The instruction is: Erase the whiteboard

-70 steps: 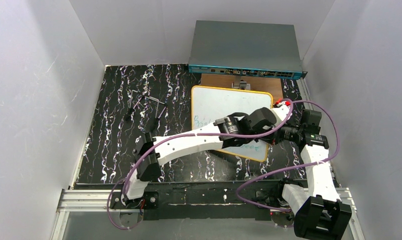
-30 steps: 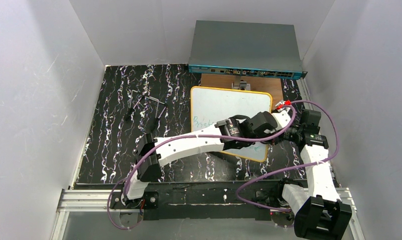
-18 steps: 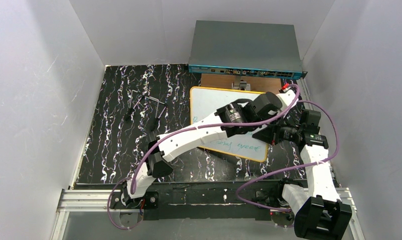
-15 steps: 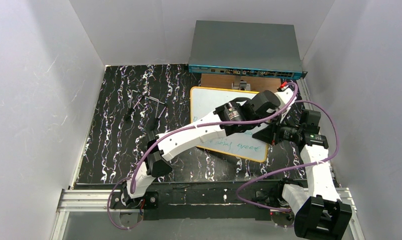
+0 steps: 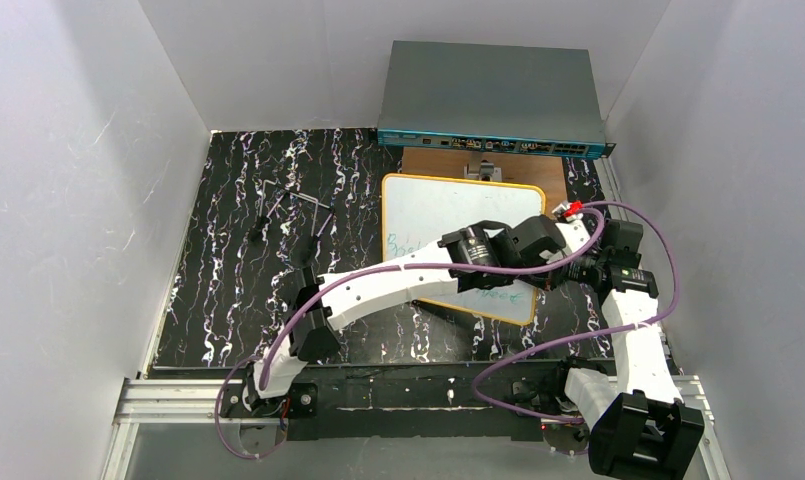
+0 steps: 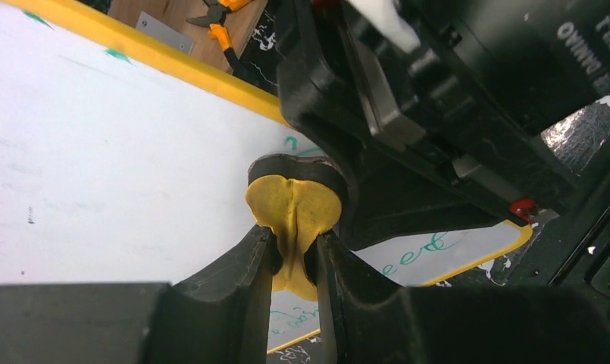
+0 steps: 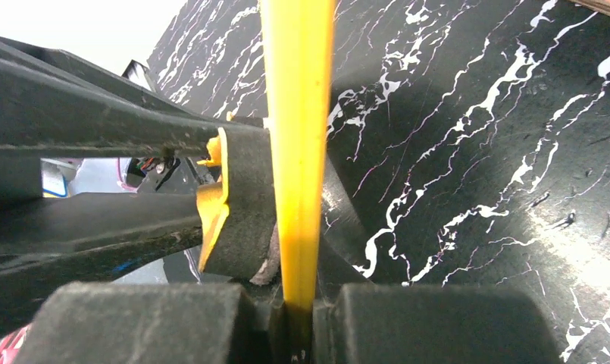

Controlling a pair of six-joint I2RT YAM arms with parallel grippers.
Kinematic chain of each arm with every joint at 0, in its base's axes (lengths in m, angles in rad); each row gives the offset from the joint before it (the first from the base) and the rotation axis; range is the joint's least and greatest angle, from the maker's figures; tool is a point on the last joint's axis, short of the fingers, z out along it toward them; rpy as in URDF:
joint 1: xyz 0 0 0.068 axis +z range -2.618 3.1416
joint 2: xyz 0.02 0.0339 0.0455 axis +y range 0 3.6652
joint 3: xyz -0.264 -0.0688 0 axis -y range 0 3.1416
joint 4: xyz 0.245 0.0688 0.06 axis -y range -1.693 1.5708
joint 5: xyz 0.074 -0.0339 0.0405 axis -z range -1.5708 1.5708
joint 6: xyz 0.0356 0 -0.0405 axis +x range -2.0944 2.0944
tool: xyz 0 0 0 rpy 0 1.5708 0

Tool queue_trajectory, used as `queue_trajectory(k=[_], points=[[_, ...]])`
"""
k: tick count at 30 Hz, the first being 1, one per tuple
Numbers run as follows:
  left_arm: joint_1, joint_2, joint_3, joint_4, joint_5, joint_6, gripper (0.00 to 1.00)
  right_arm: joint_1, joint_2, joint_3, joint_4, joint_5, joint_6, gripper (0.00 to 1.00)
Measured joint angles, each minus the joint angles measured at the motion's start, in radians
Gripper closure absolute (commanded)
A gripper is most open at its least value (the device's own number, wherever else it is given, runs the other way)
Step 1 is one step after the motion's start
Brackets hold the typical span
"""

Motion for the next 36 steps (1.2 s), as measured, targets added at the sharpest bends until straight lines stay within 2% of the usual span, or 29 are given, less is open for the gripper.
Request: queue_trajectory(k=[8,13,16,23,32,36], points=[[0.05,0.081,0.222,-0.074,0.027,0.012,1.0,-0.001,0.0,0.0,0.011,0.002,-0.001,0.99],[0.066,0.064,0.179,-0.047,0.053,0.003,1.0,-0.003,0.0,0.0,0.008,0.009,0.014,0.99],[0.051,0.032,0.094,-0.035,0.063,-0.008,1.0,-0.003,0.0,0.0,0.008,0.008,0.014,0.99],[0.021,0.03,0.05,-0.032,0.057,-0.019,1.0,-0.006,0.001,0.0,0.002,0.006,0.011,0.99],[0.158,0.003,0.071,0.01,0.27,-0.167,1.0,-0.016,0.002,0.0,0.02,0.023,0.034,0.99],[0.226,0.001,0.114,0.052,0.312,-0.221,1.0,-0.016,0.002,0.0,0.019,0.023,0.04,0.99]])
